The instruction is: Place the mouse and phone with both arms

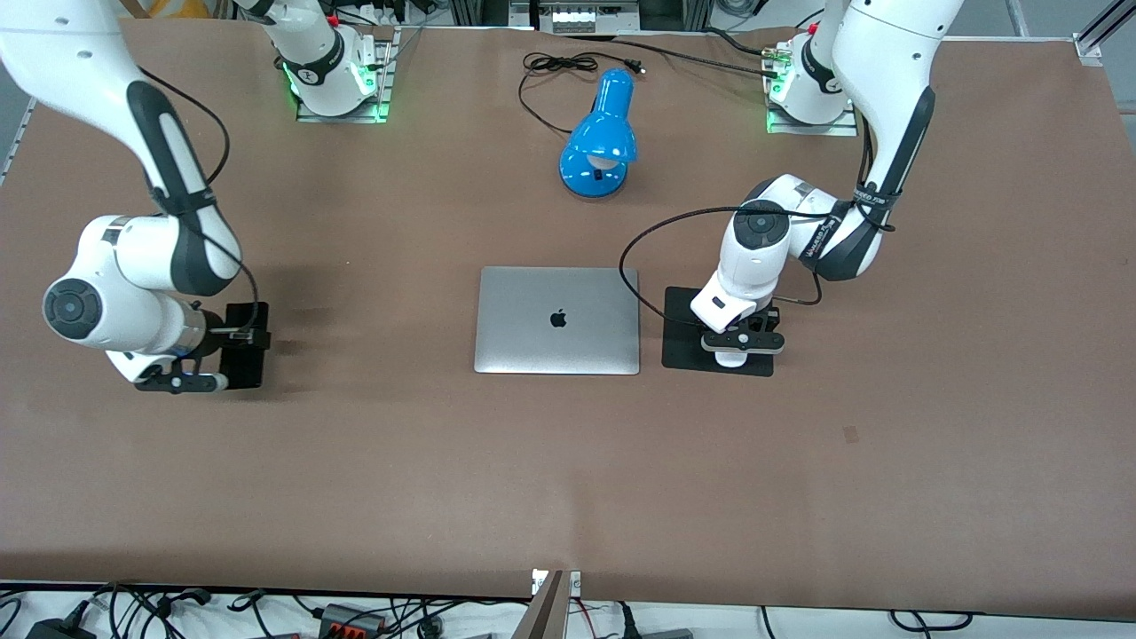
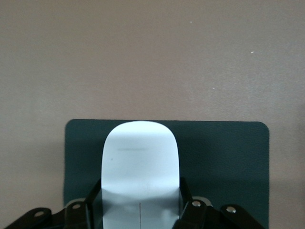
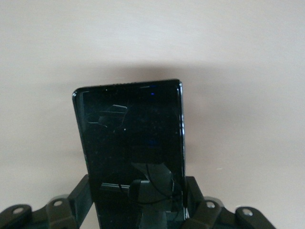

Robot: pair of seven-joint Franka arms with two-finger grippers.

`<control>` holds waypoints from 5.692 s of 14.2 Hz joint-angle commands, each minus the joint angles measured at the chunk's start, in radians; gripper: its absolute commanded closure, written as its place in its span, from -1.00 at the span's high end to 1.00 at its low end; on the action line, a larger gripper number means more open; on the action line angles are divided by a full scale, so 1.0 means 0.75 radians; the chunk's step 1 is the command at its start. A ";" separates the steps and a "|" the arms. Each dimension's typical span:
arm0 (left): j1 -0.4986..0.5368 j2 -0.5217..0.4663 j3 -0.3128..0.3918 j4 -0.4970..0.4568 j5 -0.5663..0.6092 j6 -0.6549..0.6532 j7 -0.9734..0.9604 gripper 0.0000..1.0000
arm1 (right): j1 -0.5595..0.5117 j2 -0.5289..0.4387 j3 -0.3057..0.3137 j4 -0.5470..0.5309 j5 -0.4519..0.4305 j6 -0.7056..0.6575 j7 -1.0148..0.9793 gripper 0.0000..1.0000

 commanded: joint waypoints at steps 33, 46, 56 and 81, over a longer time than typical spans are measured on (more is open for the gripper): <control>0.418 -0.383 0.018 0.863 -0.449 -1.494 0.725 1.00 | 0.640 0.168 -0.006 0.009 0.210 0.213 0.603 -0.57; 0.430 -0.727 0.085 0.454 -0.498 -1.325 0.880 1.00 | 0.536 0.015 -0.021 0.240 0.206 -0.067 0.583 1.00; 0.446 -0.686 0.075 0.528 -0.498 -1.337 0.868 1.00 | 0.289 -0.053 -0.072 0.833 0.093 -0.756 0.199 1.00; 0.448 -0.686 0.081 0.528 -0.498 -1.370 0.878 1.00 | 0.063 -0.742 -0.058 0.056 0.036 -0.482 -0.049 1.00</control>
